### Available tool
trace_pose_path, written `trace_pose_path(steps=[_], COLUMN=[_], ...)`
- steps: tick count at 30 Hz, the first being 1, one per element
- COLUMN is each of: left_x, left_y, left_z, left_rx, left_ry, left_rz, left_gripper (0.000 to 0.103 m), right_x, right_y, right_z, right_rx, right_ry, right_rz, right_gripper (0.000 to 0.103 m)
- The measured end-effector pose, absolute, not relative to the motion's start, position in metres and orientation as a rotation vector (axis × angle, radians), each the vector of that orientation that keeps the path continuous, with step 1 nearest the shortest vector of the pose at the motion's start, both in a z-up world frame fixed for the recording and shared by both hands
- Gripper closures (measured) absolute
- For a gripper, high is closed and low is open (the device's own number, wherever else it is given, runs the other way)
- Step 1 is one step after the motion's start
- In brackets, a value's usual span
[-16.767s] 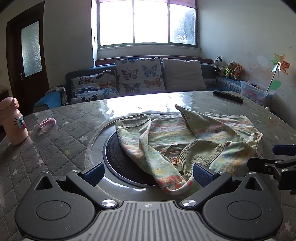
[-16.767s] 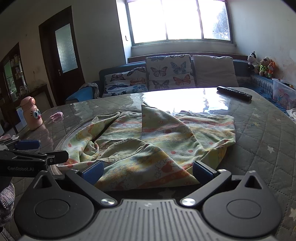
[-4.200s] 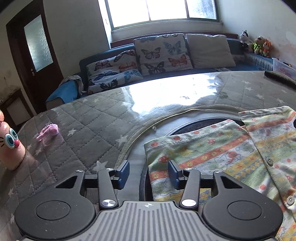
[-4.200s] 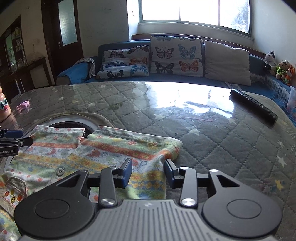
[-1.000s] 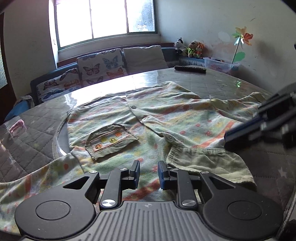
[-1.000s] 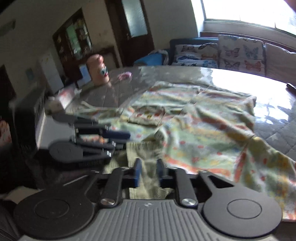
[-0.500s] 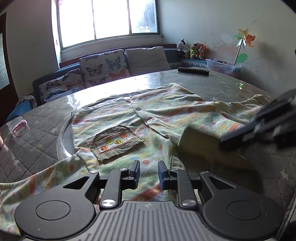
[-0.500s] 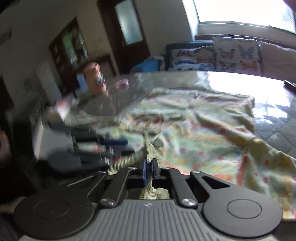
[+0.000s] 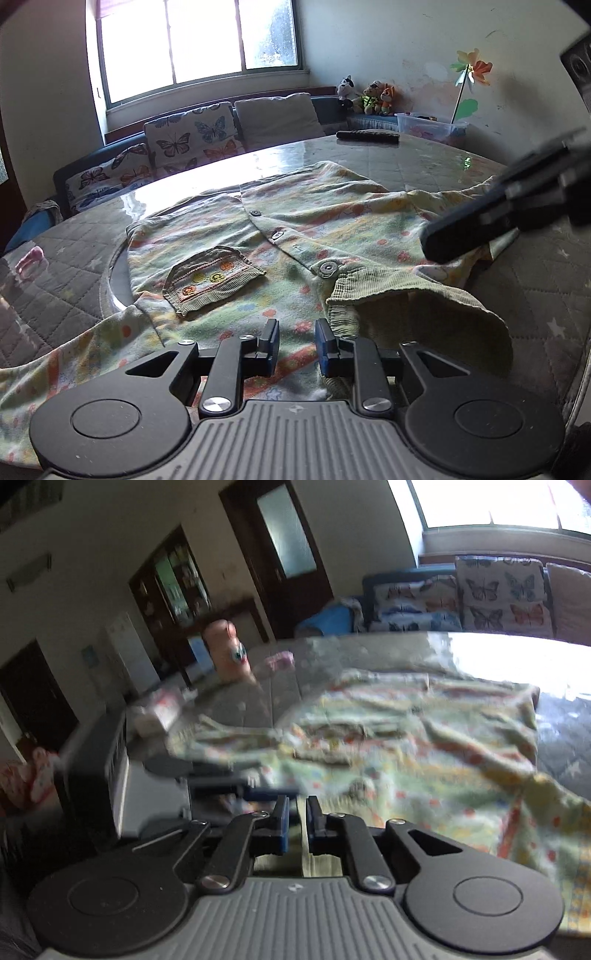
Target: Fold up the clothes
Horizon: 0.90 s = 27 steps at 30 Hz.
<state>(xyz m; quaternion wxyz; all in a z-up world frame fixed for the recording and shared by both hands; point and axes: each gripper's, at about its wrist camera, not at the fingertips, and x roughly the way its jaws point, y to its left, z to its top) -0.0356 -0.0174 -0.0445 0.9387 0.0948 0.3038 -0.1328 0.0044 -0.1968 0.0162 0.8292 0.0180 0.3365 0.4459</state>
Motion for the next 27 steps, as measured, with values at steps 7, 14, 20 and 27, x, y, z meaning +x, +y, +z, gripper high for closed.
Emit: trace_pose_path(steps=[7,14,20,27], left_x=[-0.044,-0.045,-0.042,-0.041], left_y=[-0.015,0.026,0.081,0.145], left_z=[-0.043,-0.037,-0.040,-0.045], left_rx=[0.174,0.093,0.015,-0.058], left_ry=[0.616,0.623,0.640,0.652], left_rz=[-0.273,-0.156,0.010,0.204], left_gripper=[0.077,0.068,0.063,0.037], right_x=[0.023,0.013,0.013,0.014], right_y=[-0.172,-0.164,-0.162,-0.168], right_z=[-0.013,-0.035,-0.036,-0.040], right_rx=[-0.100,-0.164,-0.160,-0.149], right_ry=[0.739,0.742,0.745,0.755], right_rz=[0.813,0.828,0.827,0.810], right_gripper=[0.088,0.070,0.039,0.022])
